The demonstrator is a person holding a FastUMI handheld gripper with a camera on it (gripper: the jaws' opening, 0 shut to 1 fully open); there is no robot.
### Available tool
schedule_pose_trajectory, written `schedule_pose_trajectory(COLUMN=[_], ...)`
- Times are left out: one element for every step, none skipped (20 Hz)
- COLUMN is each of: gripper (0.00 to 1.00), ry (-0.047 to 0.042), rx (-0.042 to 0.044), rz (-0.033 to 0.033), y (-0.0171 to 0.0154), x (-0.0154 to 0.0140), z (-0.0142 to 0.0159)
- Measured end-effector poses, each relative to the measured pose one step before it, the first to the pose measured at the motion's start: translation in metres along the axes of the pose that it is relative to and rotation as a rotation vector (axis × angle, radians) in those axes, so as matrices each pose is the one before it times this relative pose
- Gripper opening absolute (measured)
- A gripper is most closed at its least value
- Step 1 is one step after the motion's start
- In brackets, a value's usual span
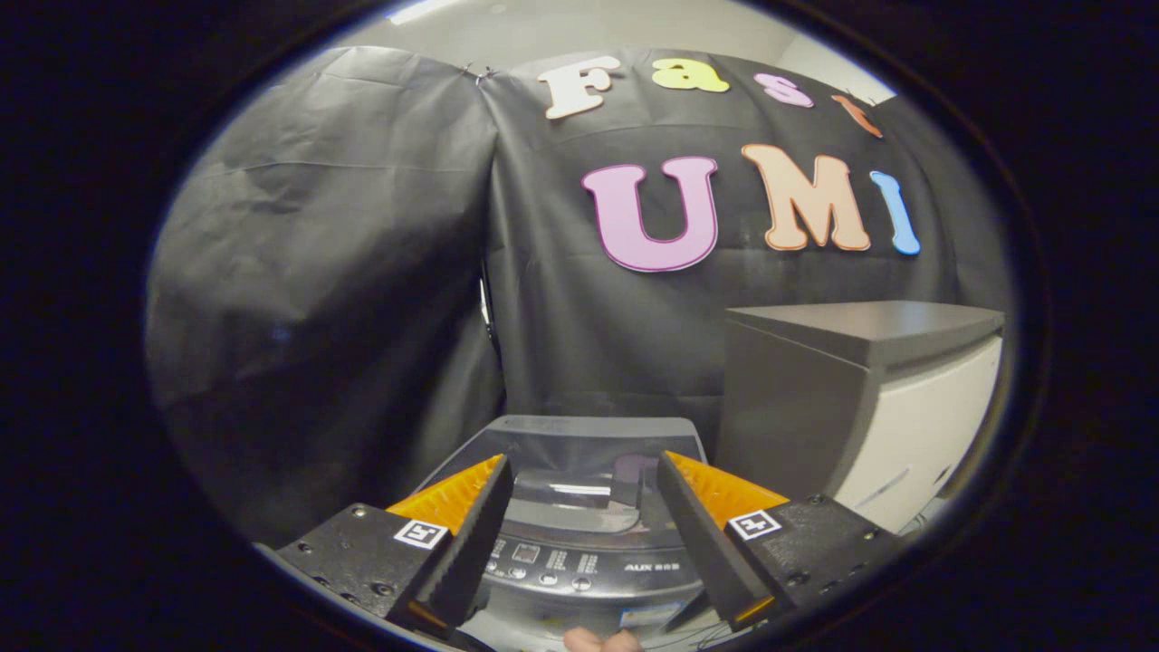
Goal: Put the clothes into the washing machine and then close the washing machine lid.
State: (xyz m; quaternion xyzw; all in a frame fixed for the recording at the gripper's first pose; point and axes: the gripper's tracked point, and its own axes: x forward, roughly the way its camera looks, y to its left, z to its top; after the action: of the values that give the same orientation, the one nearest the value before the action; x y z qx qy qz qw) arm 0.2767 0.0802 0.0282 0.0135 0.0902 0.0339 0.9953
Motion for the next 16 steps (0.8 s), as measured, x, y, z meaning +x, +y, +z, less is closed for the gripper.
schedule_pose_trajectory(gripper=[0.97, 0.97, 0.97, 0.97, 0.97, 0.97, 0.97, 0.97, 0.97, 0.97, 0.97, 0.97, 0.97, 0.97, 0.97, 0.97], ry=[-0.01128, -0.01035, -0.00770, -0.00977, -0.00907, 0.00149, -0.00289, -0.00824, -0.00270, -0.00522, -0.00478, -0.00899, 0.00079, 0.00768, 0.00149, -0.00734], rx=[0.00105, -0.00073, -0.00228, -0.00225, 0.00279, 0.00101, 0.00194, 0.00642, 0.01138, 0.01362, 0.00892, 0.00604, 0.00210, 0.00269, 0.00726, 0.01158], rz=[-0.00235, -0.00752, -0.00522, -0.00668, 0.00070, 0.00080, -0.00711, -0.00504, -0.00328, -0.00429, -0.00255, -0.00052, 0.01023, 0.00209, -0.00099, 0.00301], y=[-0.00236, -0.00446, -0.00356, -0.00417, -0.00247, -0.00210, -0.00542, -0.00409, -0.00375, -0.00403, -0.00542, -0.00456, -0.00322, -0.00393, -0.00501, -0.00240], x=[-0.01112, -0.01042, -0.01058, -0.01164, -0.01090, -0.00722, -0.00884, -0.00947, -0.00791, -0.00854, -0.00618, -0.00696, -0.00447, -0.00558, -0.00596, -0.00540], z=[-0.00197, -0.00391, -0.00407, -0.00262, -0.00266, -0.00503, -0.00429, -0.00234, -0.00514, -0.00341, -0.00282, -0.00087, -0.00318, -0.00365, -0.00192, 0.00029])
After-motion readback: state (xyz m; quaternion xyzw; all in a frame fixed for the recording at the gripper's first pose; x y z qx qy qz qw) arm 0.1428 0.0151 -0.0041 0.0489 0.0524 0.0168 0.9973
